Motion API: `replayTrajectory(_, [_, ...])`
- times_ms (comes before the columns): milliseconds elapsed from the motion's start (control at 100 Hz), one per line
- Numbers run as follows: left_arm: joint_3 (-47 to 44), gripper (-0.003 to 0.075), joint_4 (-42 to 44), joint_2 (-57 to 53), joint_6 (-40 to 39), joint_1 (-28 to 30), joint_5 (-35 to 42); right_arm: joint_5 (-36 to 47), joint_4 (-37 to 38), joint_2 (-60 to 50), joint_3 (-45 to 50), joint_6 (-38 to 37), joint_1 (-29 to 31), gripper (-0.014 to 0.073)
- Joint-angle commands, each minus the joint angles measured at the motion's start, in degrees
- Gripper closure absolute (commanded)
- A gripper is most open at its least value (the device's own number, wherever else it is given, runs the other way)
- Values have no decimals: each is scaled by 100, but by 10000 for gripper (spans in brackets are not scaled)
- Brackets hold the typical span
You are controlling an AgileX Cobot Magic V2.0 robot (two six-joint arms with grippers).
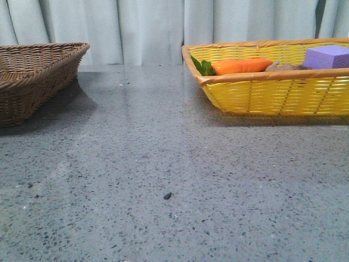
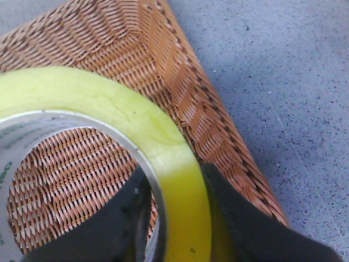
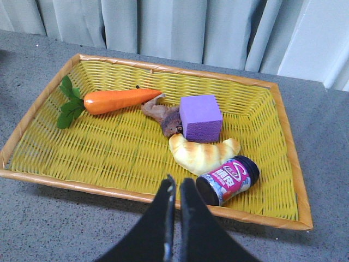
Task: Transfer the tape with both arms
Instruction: 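Lift the tape roll with the left gripper over the brown basket, then lower the tape roll into the brown basket and open the left gripper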
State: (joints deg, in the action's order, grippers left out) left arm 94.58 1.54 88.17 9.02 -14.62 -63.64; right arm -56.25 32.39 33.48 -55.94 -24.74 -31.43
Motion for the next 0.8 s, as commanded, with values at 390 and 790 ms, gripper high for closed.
replayTrajectory(390, [118, 659, -225, 676, 122, 290, 580, 346, 268, 16, -127, 13, 44, 660])
replayTrajectory(790, [-380, 659, -198, 1030, 122, 413, 817, 176, 256, 16, -127, 13, 44, 660])
